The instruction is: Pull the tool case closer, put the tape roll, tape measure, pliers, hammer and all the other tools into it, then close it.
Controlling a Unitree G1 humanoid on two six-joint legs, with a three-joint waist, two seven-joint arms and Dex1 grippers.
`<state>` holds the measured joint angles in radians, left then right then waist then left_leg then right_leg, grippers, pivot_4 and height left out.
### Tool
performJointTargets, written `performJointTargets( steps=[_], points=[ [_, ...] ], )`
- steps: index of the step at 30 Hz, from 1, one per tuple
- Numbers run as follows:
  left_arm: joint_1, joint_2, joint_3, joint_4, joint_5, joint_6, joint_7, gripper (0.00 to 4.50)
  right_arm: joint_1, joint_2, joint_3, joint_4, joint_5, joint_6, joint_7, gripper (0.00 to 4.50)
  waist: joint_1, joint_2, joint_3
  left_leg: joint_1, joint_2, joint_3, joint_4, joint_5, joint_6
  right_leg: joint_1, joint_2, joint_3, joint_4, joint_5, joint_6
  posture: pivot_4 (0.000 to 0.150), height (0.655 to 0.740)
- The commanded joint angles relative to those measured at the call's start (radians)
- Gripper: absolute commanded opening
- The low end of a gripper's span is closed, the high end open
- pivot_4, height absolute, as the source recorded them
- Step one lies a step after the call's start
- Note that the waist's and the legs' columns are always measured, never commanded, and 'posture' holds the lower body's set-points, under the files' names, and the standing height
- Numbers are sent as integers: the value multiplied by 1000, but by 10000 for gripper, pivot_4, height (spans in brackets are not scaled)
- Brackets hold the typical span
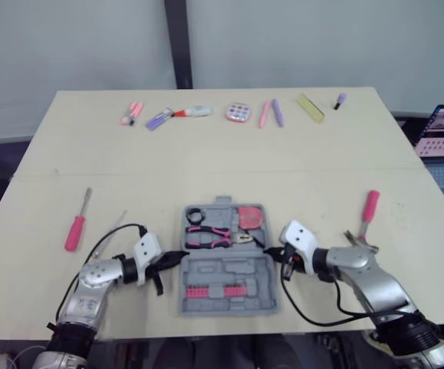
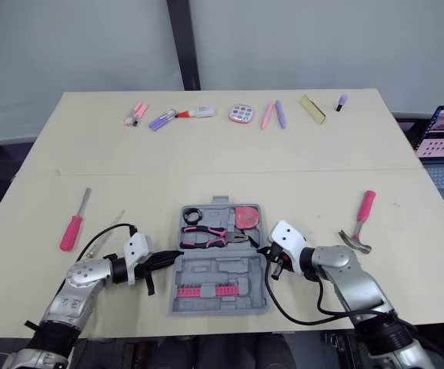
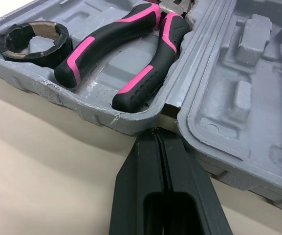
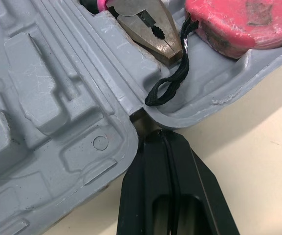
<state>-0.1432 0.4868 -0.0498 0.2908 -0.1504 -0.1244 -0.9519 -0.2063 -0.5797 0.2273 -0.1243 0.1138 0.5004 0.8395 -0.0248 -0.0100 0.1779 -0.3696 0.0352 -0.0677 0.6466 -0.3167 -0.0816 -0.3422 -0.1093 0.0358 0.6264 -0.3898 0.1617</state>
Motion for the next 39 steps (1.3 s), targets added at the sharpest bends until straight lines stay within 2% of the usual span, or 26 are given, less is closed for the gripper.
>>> performJointTargets(
  steps=[1,12,19,24,28,32,35,38,39],
  points=[
    [-9,-7,-7,-6,-5,-20,0,0,2,11,2,-12,-2,-3,-14,252,0,0,0,0,0,0,0,0,0,0,0,0,0,0,0,1500,7400],
    [-7,-6,-4,-7,-5,-20,3,0,-2,10,3,-4,-3,-9,-8,252,-1,0,0,0,0,0,0,0,0,0,0,0,0,0,0,1500,7400],
    [43,30,34,-56,-37,6,-7,0,42,-42,-37,-5,5,-19,5,252,0,0,0,0,0,0,0,0,0,0,0,0,0,0,0,1500,7400],
    [172,91,113,-210,-149,78,-47,0,103,-113,-98,-53,65,-23,54,252,1,0,0,0,0,0,-1,0,0,0,-1,0,-1,0,0,1500,7400],
    [321,162,210,-434,-280,201,-64,0,149,-167,-160,-123,143,2,109,252,0,0,0,-1,0,0,-1,-1,1,0,-1,0,-1,0,0,1500,7400],
    [439,201,308,-569,-365,278,-56,0,190,-195,-198,-159,179,4,129,252,0,1,1,-1,0,0,-2,-1,1,1,-1,0,-3,0,0,1500,7400],
    [557,188,405,-653,-384,296,-9,8376,260,-233,-232,-196,221,2,174,0,0,1,1,-1,0,0,-2,-2,2,1,-1,0,-5,0,0,1500,7400],
    [661,164,452,-709,-398,295,-6,22076,325,-270,-269,-261,284,35,213,8426,1,1,1,-2,0,1,-1,-3,3,2,-1,0,-6,0,0,1500,7400],
    [696,148,463,-725,-399,285,-3,27212,350,-284,-281,-283,301,39,230,13158,1,1,1,-2,0,1,-1,-3,3,2,-1,0,-6,0,0,1500,7400]
  ],
)
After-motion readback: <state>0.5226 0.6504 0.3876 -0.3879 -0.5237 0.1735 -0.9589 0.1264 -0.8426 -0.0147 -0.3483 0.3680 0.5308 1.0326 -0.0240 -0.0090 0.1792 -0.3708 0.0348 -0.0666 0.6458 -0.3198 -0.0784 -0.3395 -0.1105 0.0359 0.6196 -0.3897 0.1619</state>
